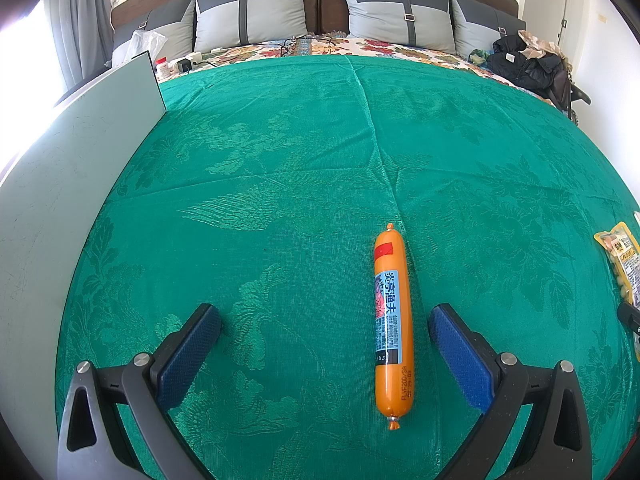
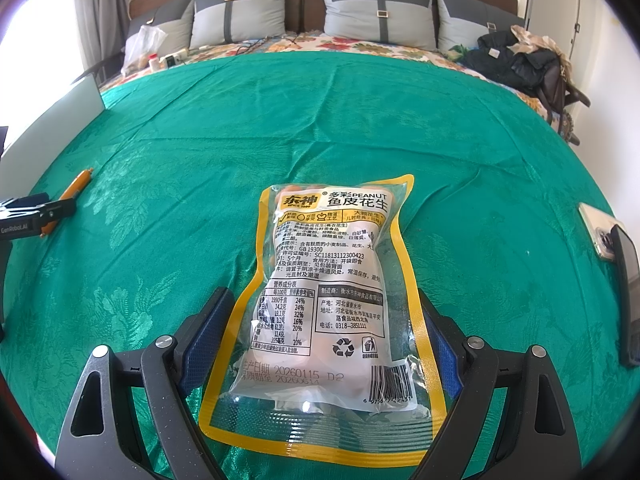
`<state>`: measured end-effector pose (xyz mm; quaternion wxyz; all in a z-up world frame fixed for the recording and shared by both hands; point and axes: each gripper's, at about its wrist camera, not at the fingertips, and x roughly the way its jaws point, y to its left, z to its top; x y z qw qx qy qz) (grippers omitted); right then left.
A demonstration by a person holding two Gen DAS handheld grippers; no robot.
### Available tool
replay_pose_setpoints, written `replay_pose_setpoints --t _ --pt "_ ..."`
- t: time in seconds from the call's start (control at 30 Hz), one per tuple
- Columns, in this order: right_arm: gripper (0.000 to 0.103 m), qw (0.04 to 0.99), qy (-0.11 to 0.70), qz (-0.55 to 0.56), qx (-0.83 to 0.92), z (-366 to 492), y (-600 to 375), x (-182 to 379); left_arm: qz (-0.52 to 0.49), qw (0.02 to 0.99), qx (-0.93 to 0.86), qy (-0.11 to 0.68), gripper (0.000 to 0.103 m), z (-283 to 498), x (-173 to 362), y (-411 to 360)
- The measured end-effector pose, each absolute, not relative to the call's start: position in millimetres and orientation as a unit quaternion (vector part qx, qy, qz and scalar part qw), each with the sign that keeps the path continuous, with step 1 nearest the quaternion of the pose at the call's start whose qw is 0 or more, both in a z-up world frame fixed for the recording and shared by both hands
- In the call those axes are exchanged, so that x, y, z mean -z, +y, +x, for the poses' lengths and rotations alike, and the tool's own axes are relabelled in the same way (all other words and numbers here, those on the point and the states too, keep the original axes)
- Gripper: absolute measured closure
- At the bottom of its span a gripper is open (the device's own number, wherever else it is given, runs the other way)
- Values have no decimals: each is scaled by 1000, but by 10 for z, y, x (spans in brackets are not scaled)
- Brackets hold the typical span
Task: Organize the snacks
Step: 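Hold the left tool open around the sausage stick while the right tool grips the peanut bag, then close the left tool on the sausage stick and lift both items toward the box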
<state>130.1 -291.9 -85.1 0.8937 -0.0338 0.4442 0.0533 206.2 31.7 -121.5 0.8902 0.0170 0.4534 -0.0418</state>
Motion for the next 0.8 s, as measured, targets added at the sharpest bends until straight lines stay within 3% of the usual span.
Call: replay_pose_setpoints --t 0.2,0.3,0.57,0.8 --pt "13 888 456 -31 -58 1349 -2977 831 17 890 42 453 0 2065 1216 318" --pt "14 858 508 -28 -75 1448 -3029 780 17 890 42 453 0 2064 1217 317" --pt "14 818 560 108 -71 1754 -3414 437 17 890 41 454 0 2070 1222 317" --pt "14 781 622 -25 -55 1931 -2901 788 27 830 91 549 0 2205 1147 128"
